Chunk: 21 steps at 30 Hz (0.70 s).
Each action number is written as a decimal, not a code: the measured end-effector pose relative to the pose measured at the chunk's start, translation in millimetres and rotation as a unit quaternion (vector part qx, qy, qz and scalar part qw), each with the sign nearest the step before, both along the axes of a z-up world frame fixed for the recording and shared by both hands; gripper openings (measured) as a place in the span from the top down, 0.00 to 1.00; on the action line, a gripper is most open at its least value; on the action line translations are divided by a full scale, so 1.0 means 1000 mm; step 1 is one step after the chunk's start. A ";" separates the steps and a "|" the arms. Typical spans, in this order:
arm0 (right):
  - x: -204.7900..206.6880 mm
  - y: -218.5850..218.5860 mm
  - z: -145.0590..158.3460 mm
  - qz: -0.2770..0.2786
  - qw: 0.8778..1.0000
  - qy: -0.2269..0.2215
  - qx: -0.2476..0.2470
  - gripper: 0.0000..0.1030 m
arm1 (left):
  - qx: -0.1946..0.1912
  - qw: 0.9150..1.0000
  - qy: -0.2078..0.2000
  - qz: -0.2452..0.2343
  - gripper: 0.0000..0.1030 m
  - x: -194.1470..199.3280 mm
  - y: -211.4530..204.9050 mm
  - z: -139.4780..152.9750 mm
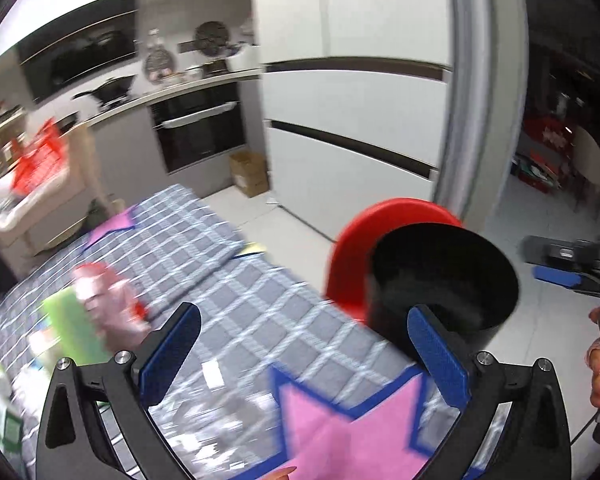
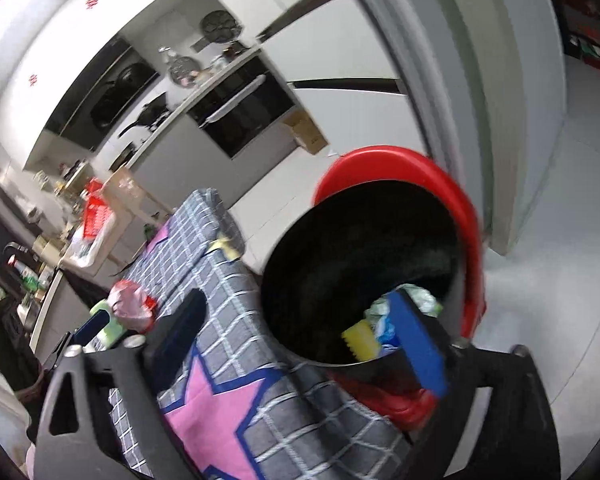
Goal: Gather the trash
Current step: 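Grasp the white paper cup rim with the left tool while the right tool grasps the clear plastic bag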
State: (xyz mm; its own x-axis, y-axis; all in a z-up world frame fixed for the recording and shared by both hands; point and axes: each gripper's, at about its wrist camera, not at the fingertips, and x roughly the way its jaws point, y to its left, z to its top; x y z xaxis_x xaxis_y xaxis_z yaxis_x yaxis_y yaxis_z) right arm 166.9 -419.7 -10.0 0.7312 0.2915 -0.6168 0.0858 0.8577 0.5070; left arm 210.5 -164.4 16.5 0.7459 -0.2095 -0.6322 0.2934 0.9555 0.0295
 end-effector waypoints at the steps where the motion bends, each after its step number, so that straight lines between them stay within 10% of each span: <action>1: 0.000 0.007 0.002 0.007 1.000 -0.004 -0.004 0.00 | -0.005 1.000 0.001 0.016 0.00 0.000 0.017 0.000; 21: 0.007 0.183 -0.006 0.172 0.981 0.039 -0.074 0.00 | -0.184 0.954 0.053 0.232 0.00 0.016 0.286 -0.045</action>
State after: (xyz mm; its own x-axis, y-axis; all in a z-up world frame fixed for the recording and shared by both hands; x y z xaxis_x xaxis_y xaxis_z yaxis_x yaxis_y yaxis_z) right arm 174.2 -236.3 -15.9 0.5536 0.4159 -0.7215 -0.1883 0.9064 0.3781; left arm 226.2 122.0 -28.6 0.7486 -0.0945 -0.6562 -0.1805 0.9233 -0.3389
